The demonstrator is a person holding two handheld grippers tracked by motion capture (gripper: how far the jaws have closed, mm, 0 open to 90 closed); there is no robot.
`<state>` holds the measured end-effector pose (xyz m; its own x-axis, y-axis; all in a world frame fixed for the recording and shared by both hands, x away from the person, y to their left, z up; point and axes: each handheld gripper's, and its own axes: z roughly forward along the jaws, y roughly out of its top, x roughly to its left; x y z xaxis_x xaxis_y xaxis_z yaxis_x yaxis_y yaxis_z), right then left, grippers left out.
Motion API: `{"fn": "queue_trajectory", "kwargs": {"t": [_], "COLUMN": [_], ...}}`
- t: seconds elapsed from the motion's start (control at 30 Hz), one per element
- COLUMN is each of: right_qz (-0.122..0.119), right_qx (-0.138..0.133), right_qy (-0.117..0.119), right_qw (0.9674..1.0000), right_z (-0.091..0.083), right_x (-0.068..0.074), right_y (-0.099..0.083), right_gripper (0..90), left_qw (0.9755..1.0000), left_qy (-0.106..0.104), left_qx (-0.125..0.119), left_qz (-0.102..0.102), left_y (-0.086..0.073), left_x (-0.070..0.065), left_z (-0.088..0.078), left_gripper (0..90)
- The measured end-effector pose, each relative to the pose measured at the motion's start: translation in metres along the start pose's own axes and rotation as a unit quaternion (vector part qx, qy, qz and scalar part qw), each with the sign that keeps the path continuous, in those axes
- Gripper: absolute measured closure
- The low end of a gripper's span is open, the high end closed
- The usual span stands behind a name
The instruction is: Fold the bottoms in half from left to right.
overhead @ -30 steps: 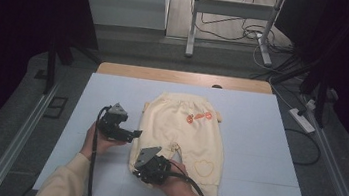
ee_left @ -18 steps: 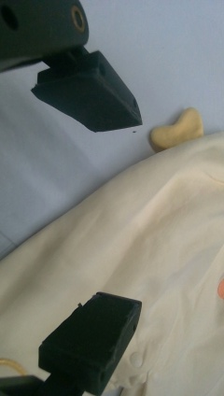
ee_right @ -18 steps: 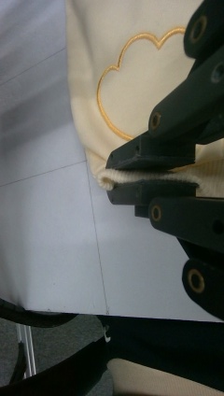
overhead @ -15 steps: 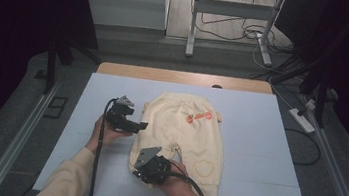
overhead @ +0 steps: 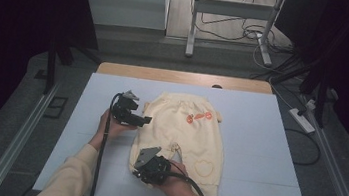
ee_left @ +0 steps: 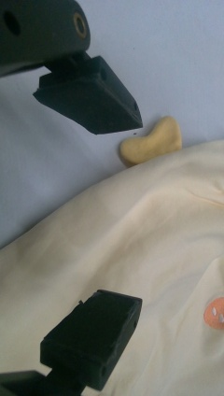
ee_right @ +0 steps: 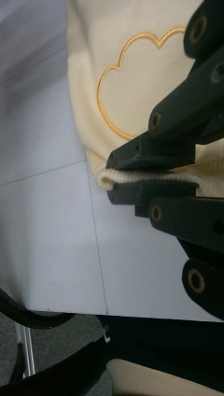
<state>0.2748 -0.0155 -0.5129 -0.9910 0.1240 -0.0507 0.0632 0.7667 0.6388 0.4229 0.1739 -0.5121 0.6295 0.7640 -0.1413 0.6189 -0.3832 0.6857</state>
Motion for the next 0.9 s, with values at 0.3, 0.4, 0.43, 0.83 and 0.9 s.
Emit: {"fn": "queue_trajectory", "kwargs": {"t": [0.3, 0.4, 0.43, 0.83, 0.9], "right_qz": [0.000, 0.000, -0.001, -0.002, -0.002], "right_qx": [-0.003, -0.002, -0.002, 0.001, 0.001], "right_qy": [0.000, -0.001, -0.001, 0.001, 0.000], "right_qw": [1.0000, 1.0000, 1.0000, 1.0000, 1.0000], "right_z": [0.001, 0.001, 0.001, 0.001, 0.001], "right_x": [0.000, 0.000, 0.000, 0.000, 0.000], "right_y": [0.000, 0.000, 0.000, -0.001, -0.001], "right_gripper": [82.3, 82.3, 82.2, 82.2, 82.2], "left_qw": [1.0000, 0.9999, 0.9999, 0.9997, 0.9997], "left_qy": [0.003, 0.002, 0.002, 0.001, 0.001], "left_qx": [0.002, 0.002, 0.003, 0.019, 0.022], "left_qz": [-0.006, -0.011, -0.010, -0.013, -0.013], "left_y": [0.011, 0.014, 0.014, 0.016, 0.016], "left_x": [0.009, 0.012, 0.013, 0.014, 0.014], "left_z": [0.011, 0.015, 0.016, 0.029, 0.031], "left_gripper": [15.7, 16.4, 16.8, 19.6, 19.8]}}
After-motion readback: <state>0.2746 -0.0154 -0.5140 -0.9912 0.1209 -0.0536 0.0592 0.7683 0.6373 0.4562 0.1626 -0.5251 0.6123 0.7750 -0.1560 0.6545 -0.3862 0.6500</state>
